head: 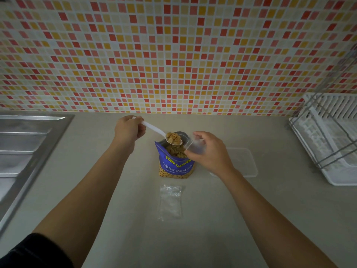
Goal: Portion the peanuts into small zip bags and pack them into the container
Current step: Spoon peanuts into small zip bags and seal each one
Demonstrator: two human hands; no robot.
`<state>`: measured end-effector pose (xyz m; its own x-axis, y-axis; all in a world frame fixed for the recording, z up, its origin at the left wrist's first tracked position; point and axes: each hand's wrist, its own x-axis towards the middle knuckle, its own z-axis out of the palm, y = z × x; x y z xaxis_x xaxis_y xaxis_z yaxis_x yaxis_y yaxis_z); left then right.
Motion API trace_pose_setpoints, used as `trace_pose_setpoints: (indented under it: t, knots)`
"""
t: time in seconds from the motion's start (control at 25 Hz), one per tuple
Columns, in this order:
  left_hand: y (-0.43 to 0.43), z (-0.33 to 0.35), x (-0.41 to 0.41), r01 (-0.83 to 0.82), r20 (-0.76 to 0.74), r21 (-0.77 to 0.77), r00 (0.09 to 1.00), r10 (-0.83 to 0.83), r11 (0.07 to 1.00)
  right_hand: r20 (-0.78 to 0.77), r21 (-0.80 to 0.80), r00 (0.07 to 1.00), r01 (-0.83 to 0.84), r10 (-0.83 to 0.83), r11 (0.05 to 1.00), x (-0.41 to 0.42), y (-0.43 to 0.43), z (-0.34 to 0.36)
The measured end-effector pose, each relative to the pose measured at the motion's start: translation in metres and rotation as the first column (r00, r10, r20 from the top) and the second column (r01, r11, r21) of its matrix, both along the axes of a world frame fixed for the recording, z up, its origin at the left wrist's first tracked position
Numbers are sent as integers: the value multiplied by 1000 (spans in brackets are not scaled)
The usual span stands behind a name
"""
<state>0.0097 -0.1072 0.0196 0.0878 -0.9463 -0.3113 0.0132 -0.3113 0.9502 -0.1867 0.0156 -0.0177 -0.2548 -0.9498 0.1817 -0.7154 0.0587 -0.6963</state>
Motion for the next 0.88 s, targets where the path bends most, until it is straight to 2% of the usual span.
trace_pose_setpoints:
  t: [0.08,0.16,0.28,0.36,0.48,0.56,0.6,0.64,0.76,0.8,0.88]
  knots:
    - [0,9,-2,34,-53,-30,998,-35,999,17,-23,1000,10,-10,1000,5,-4,0]
    - [1,20,-6,67,-43,-60,997,-70,996,71,-42,997,17,-15,999,11,-8,-1]
    - [10,37,-16,158,145,-194,981,-131,968,189,-90,982,29,-11,995,19,-11,0]
    - [22,51,-22,290,333,-365,928,-167,885,270,-114,963,49,-17,992,23,-12,2]
    - [43,70,-29,533,608,-532,782,-142,658,417,-130,908,103,-40,986,29,-13,7]
    - [50,79,-29,611,678,-563,726,-113,556,471,-151,881,119,-35,981,30,-13,8]
    - [50,82,-27,601,664,-586,740,-102,543,495,-156,869,123,-31,980,29,-12,8]
    - [48,85,-25,547,618,-619,782,-80,563,518,-155,855,132,-33,979,28,-12,8]
    - [31,83,-16,235,385,-660,921,52,713,580,-135,811,184,-73,974,20,-9,3]
    - [26,75,-14,196,367,-637,928,69,745,609,-132,789,203,-83,970,17,-8,0]
    - [25,50,-12,323,497,-596,868,21,735,638,-121,763,230,-102,966,12,-4,-6]
